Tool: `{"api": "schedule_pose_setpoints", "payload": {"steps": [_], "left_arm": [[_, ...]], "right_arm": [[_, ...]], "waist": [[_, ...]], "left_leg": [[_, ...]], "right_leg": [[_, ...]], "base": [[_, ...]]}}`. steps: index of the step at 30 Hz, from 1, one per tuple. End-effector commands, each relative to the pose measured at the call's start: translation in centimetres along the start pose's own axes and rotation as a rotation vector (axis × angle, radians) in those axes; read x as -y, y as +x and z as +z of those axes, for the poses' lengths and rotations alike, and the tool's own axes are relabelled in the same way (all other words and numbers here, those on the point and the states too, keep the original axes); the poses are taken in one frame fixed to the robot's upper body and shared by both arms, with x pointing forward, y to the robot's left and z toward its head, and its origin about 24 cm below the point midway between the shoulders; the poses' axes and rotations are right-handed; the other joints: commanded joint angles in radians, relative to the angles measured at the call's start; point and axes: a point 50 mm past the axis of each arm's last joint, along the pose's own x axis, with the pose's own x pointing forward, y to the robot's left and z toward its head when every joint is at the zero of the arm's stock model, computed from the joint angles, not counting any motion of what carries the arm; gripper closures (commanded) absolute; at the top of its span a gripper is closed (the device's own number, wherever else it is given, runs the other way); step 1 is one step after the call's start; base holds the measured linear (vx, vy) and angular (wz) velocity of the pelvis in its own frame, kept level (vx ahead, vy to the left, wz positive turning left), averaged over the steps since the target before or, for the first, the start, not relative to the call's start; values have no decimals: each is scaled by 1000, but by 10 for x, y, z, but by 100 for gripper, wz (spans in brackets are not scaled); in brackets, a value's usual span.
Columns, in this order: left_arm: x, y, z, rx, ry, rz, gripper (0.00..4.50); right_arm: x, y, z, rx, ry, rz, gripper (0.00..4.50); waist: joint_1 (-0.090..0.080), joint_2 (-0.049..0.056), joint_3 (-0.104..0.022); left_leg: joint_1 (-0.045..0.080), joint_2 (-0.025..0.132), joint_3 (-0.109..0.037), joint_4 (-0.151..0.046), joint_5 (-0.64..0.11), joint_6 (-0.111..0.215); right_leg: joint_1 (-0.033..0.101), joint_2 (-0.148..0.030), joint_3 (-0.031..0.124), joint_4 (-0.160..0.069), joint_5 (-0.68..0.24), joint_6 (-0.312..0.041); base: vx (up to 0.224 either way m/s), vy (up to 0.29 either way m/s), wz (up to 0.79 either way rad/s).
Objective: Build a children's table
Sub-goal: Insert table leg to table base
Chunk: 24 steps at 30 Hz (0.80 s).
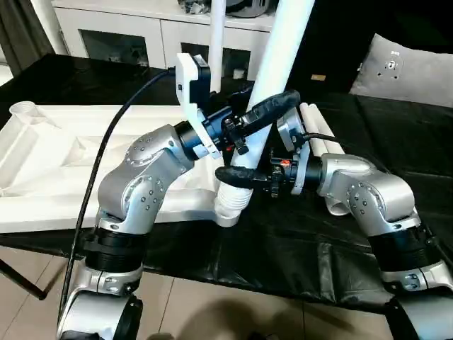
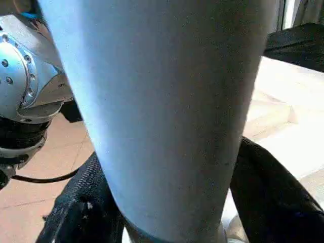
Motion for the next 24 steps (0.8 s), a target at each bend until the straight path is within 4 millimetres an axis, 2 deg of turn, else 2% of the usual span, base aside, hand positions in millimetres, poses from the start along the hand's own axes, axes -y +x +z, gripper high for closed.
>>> {"api": "schedule_pose_setpoints", "payload": {"steps": [1,4,8,9,14,16,17,18,24], "left_arm": [[1,4,6,8,32,-21,270],[1,4,6,7,32,-23,270],[2,4,5,3,30,-32,270],[3,4,4,0,28,-37,270],[4,4,3,-4,27,-44,270],[5,4,2,-6,28,-45,270],[5,4,2,-6,29,-45,270],[5,4,2,-7,29,-44,270],[3,6,-3,-21,15,-8,270]], "right_arm": [[2,-7,2,23,-5,-22,155],[2,-8,2,21,-3,-20,155],[2,-8,2,28,4,-15,192],[2,-7,2,32,5,-11,215],[1,-7,1,36,7,-6,243],[2,-7,0,32,12,-11,250],[2,-7,0,32,13,-11,250],[3,-7,-1,25,20,-25,251],[7,-3,-6,5,60,-56,252]], "waist": [[-2,-1,-77],[-1,-1,-78],[-2,-1,-77],[-1,0,-77],[-1,0,-78],[-2,-6,-78],[-1,-3,-78],[-3,-8,-78],[-4,-8,-77]], "left_leg": [[-17,-23,38,-60,-61,46],[-17,-22,37,-60,-56,46],[-17,-22,38,-60,-60,47],[-16,-23,38,-60,-62,47],[-17,-22,37,-60,-60,46],[-18,-22,38,-60,-58,46],[-17,-21,37,-60,-57,45],[-17,-21,38,-59,-55,47],[-17,-23,39,-59,-49,48]], "right_leg": [[92,-34,46,-62,-319,-57],[92,-35,47,-61,-312,-61],[93,-35,47,-62,-315,-62],[92,-35,46,-62,-318,-61],[93,-35,46,-61,-313,-62],[93,-35,47,-60,-310,-64],[93,-35,47,-59,-312,-65],[92,-35,47,-60,-311,-64],[91,-35,48,-61,-326,-54]], "base": [[0,0,0],[0,0,0],[0,0,0],[0,0,0],[0,0,0],[0,0,0],[0,0,0],[0,0,0],[0,0,0]]}}
